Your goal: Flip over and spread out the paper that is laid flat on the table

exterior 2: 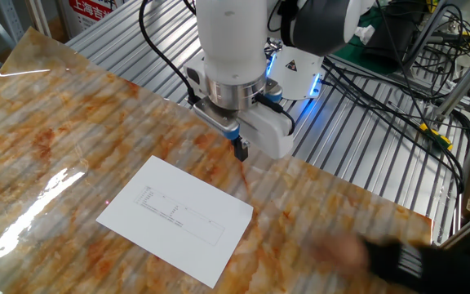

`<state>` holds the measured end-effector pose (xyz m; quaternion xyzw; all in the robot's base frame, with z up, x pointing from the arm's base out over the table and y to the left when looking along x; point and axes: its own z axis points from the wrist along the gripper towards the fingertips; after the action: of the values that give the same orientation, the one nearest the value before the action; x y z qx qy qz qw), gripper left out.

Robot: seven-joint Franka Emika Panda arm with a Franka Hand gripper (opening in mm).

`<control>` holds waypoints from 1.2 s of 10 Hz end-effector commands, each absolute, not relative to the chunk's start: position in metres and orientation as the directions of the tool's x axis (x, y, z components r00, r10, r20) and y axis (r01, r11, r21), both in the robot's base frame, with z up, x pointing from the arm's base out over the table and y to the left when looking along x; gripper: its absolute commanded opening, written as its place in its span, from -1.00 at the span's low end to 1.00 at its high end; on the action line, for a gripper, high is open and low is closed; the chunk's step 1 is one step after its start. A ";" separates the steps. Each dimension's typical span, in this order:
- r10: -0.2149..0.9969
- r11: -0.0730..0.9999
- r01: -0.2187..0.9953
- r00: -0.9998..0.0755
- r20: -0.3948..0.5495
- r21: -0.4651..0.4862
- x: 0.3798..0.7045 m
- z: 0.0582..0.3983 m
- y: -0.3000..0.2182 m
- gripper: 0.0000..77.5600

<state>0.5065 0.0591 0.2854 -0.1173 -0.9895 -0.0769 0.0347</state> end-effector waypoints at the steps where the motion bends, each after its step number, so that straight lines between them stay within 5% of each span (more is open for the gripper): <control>1: 0.230 0.960 0.240 -0.969 0.084 0.144 0.508 0.286 0.060 -1.00; 12: 0.235 0.964 0.242 -0.969 0.070 0.108 0.508 0.286 0.060 -1.00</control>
<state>0.5070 0.0600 0.2851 -0.1223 -0.9904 -0.0574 0.0290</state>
